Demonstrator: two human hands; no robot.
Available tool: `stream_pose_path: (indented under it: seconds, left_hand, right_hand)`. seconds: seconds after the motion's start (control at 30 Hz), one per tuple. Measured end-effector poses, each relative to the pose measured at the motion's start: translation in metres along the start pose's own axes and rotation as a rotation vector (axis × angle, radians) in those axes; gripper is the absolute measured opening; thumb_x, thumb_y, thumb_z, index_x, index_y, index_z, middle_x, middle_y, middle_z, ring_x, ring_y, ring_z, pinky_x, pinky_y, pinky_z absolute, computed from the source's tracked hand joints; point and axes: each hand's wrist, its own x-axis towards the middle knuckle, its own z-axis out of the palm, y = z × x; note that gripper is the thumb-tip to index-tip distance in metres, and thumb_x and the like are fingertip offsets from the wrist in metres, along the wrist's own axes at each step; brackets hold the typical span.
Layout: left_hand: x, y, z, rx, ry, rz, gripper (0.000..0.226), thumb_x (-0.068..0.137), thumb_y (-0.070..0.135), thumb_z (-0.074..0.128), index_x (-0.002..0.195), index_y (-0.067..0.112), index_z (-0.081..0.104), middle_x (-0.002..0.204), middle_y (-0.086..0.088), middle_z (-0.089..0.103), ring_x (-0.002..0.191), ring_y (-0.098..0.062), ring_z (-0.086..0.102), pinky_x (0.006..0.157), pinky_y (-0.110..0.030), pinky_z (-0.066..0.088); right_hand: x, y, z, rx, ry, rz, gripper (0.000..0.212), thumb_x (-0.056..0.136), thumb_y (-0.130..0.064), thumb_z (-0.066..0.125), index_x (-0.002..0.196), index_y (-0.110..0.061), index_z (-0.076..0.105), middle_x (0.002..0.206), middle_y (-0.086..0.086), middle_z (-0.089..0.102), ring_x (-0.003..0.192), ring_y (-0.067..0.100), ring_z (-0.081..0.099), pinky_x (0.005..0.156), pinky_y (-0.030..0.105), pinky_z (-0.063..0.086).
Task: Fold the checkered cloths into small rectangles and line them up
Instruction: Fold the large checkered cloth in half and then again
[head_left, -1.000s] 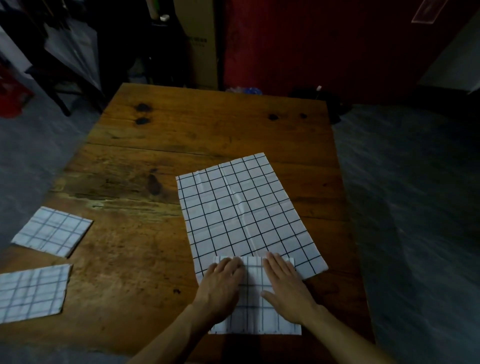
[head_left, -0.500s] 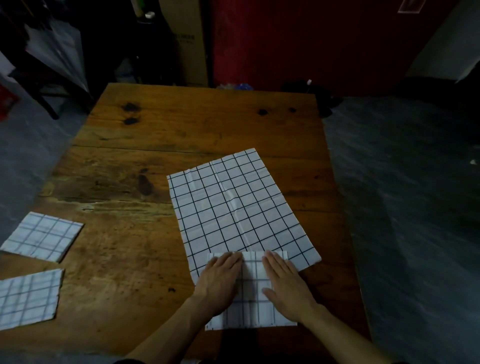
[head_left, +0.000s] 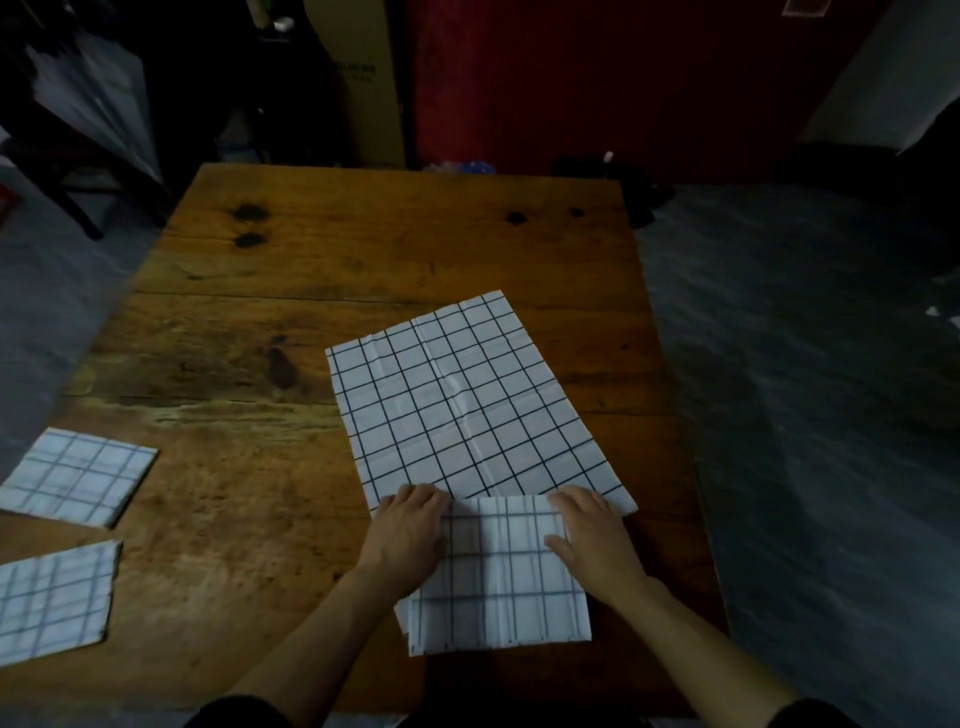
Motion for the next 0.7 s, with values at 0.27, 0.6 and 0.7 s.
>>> stream_pose_path:
  seconds: [0.27, 0.6, 0.7]
  left_hand:
    - [0.024, 0.004, -0.006, 0.088, -0.082, -0.04, 0.059, 0.084, 0.029, 0.065, 0.138, 0.026, 0.04, 0.132, -0.001, 0.047, 0.124, -0.023, 0.04, 0.104, -0.038, 0.035]
    - [0.023, 0.002, -0.003, 0.062, -0.05, 0.008, 0.045, 0.089, 0.029, 0.058, 0.133, 0.026, 0.045, 0.131, 0.002, 0.046, 0.123, -0.02, 0.041, 0.103, -0.035, 0.034]
    - [0.028, 0.004, -0.005, -0.046, -0.007, 0.041, 0.046, 0.089, 0.03, 0.06, 0.133, 0.028, 0.049, 0.138, 0.006, 0.047, 0.129, -0.017, 0.039, 0.105, -0.034, 0.036]
  right_hand:
    - [0.03, -0.002, -0.012, -0.112, -0.055, 0.052, 0.063, 0.083, -0.036, 0.069, 0.137, -0.027, 0.039, 0.136, -0.003, 0.042, 0.126, 0.018, 0.036, 0.106, 0.033, 0.032]
    - [0.035, -0.005, -0.018, 0.115, -0.058, 0.054, 0.023, 0.084, -0.022, 0.069, 0.088, -0.03, 0.048, 0.099, -0.012, 0.049, 0.093, 0.01, 0.047, 0.078, 0.024, 0.044]
    - [0.033, -0.011, -0.029, 0.304, -0.124, 0.013, 0.01, 0.09, -0.019, 0.063, 0.089, -0.023, 0.054, 0.086, -0.008, 0.057, 0.076, 0.009, 0.054, 0.065, 0.025, 0.048]
